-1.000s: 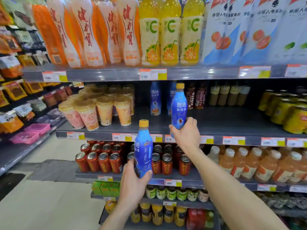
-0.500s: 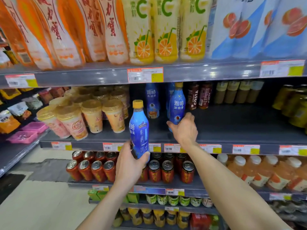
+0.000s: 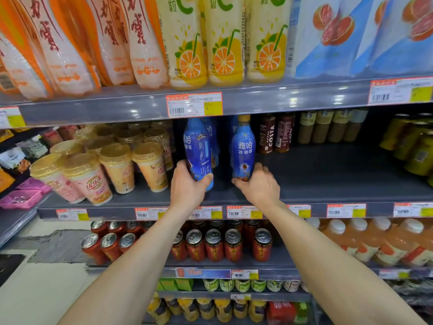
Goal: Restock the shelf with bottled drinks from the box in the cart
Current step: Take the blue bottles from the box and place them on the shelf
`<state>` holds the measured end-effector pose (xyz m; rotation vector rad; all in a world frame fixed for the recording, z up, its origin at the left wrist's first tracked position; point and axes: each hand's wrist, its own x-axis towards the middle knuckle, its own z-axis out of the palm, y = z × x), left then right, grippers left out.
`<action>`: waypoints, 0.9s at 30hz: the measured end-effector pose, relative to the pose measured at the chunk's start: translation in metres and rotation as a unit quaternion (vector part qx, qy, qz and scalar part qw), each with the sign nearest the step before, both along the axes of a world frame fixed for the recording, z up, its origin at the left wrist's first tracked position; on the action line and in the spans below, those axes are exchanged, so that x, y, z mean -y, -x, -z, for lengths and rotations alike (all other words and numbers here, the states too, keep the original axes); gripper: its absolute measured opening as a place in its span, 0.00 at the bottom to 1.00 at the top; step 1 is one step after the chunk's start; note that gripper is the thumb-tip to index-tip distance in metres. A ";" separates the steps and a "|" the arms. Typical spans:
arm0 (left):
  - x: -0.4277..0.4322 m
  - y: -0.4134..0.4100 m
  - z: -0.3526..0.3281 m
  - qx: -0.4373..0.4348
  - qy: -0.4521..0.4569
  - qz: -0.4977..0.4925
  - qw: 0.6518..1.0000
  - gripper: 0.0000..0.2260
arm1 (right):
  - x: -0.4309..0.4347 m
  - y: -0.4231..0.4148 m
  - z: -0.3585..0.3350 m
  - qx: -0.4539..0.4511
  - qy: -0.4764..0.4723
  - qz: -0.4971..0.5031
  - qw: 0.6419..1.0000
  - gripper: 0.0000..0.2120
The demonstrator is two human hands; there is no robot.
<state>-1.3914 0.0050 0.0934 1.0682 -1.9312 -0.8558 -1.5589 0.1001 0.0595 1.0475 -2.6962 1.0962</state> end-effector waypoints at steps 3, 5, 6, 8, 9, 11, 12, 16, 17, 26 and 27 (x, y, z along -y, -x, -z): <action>0.009 0.012 0.007 0.013 -0.002 0.000 1.000 0.23 | 0.003 0.003 0.002 0.002 0.003 -0.006 1.000 0.30; 0.014 0.018 0.013 0.024 -0.010 0.005 1.000 0.25 | 0.006 0.006 0.002 0.009 0.003 -0.006 1.000 0.28; 0.016 0.021 0.016 0.027 -0.015 0.008 0.999 0.25 | 0.008 0.007 0.002 0.011 0.001 -0.007 1.000 0.28; 0.020 0.026 0.019 0.031 -0.020 0.009 0.999 0.26 | 0.011 0.009 0.002 0.014 -0.001 -0.008 1.000 0.28; 0.022 0.028 0.020 0.032 -0.019 0.008 0.999 0.26 | 0.011 0.010 0.002 0.014 0.000 -0.007 1.000 0.28; 0.027 0.030 0.022 0.031 -0.018 0.005 0.999 0.26 | 0.012 0.011 0.004 0.008 0.005 -0.005 1.000 0.29; 0.030 0.030 0.023 0.030 -0.016 0.004 0.999 0.26 | 0.013 0.011 0.004 0.004 0.007 -0.005 1.000 0.29; 0.034 0.029 0.026 0.043 0.005 -0.006 0.999 0.31 | 0.012 0.010 0.007 0.003 0.016 -0.004 1.000 0.32; 0.034 0.029 0.027 0.053 0.007 -0.006 0.999 0.31 | 0.012 0.010 0.008 0.003 0.018 -0.004 1.000 0.33; 0.039 0.041 0.028 0.124 0.017 -0.041 0.991 0.34 | 0.014 0.015 0.007 0.024 0.009 -0.014 1.000 0.29; 0.039 0.043 0.029 0.137 0.026 -0.048 0.989 0.36 | 0.014 0.015 0.006 0.026 0.007 -0.015 1.000 0.29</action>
